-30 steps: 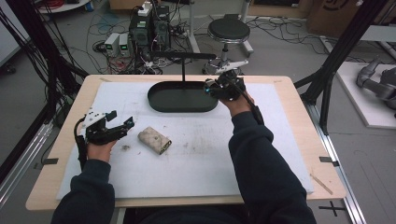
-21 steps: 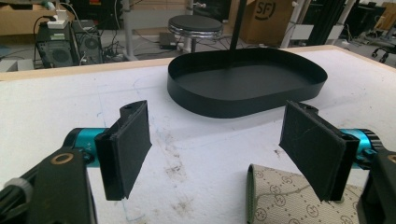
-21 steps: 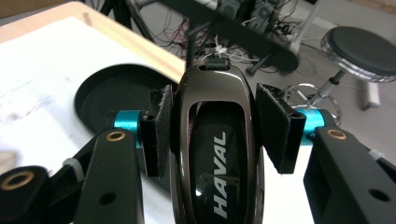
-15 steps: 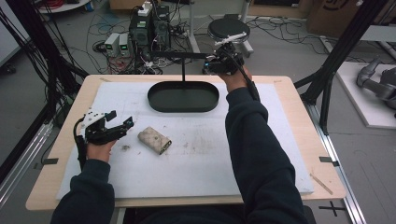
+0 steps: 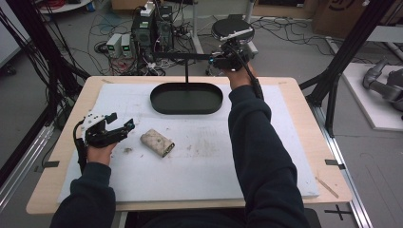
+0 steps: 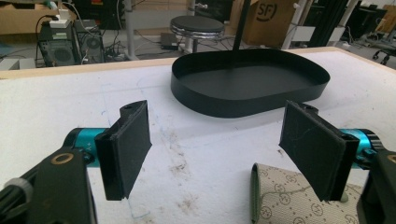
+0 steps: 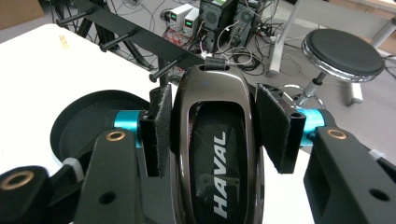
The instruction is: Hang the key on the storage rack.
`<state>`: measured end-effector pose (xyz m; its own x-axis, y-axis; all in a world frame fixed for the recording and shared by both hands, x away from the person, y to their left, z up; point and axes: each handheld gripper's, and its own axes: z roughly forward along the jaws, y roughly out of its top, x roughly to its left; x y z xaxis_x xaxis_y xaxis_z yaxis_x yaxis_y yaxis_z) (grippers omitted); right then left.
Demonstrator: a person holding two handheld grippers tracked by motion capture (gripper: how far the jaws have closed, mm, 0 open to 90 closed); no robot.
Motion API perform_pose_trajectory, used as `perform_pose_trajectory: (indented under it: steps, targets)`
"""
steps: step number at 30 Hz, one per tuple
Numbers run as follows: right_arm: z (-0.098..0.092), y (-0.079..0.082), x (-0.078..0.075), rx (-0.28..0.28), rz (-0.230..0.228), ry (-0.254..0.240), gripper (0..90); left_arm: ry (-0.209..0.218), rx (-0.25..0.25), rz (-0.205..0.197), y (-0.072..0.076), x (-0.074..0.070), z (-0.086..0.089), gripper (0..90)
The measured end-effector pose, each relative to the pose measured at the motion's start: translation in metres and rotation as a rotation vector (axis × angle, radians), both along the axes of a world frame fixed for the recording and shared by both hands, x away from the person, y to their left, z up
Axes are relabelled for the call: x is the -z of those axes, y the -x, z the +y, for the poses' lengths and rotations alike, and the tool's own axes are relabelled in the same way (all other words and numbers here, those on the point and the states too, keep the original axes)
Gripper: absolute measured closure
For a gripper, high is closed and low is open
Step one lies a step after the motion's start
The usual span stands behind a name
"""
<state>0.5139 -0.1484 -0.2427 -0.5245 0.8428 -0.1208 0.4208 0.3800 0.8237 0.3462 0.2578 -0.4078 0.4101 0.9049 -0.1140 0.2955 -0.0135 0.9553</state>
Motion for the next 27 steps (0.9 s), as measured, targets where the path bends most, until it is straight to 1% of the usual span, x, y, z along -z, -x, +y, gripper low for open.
perform_pose_trajectory:
  steps: [2,4,7,10,17,19,20,21,22,23,24,25,27]
  targets:
    - [-0.001,0.001,-0.001,0.002,-0.002,0.001,49.8,0.001,0.002,0.000,0.000,0.000,-0.001,24.3]
    - [-0.003,-0.002,-0.001,0.013,-0.003,0.003,49.8,-0.002,0.001,-0.002,0.001,-0.001,-0.002,24.4]
    - [-0.004,-0.007,0.002,0.025,0.008,-0.003,49.8,0.002,-0.003,-0.003,0.001,-0.001,-0.001,24.4]
    - [-0.002,-0.010,0.004,0.029,0.015,0.003,49.8,0.000,-0.001,-0.002,0.001,-0.001,-0.001,24.4]
    - [0.000,-0.019,0.004,0.061,-0.008,-0.021,49.8,0.003,-0.001,-0.004,0.000,-0.001,-0.001,24.4]
    - [-0.001,-0.020,0.005,0.069,-0.013,-0.021,49.7,0.003,0.000,-0.004,0.000,0.000,-0.001,24.4]
    - [-0.003,-0.021,0.007,0.095,-0.010,-0.018,49.7,0.003,0.001,-0.003,0.000,0.000,-0.001,24.4]
    - [-0.003,-0.021,0.007,0.095,-0.010,-0.018,49.7,0.002,0.001,-0.004,0.000,0.000,-0.001,24.4]
    - [-0.006,-0.022,0.012,0.116,0.000,-0.016,49.7,0.004,0.001,-0.004,0.000,0.000,-0.001,24.4]
    - [-0.006,-0.022,0.012,0.116,0.000,-0.016,49.7,0.004,0.001,-0.004,0.000,0.000,-0.001,24.4]
    - [-0.008,-0.022,0.015,0.124,0.006,-0.012,49.7,0.006,0.000,-0.006,0.000,0.000,-0.001,24.4]
    - [-0.014,-0.023,0.023,0.131,0.021,-0.005,49.7,0.010,-0.001,-0.006,0.000,0.000,-0.001,24.4]
    - [-0.019,-0.022,0.031,0.137,0.027,-0.016,49.7,0.009,-0.002,-0.007,0.000,0.000,-0.001,24.4]
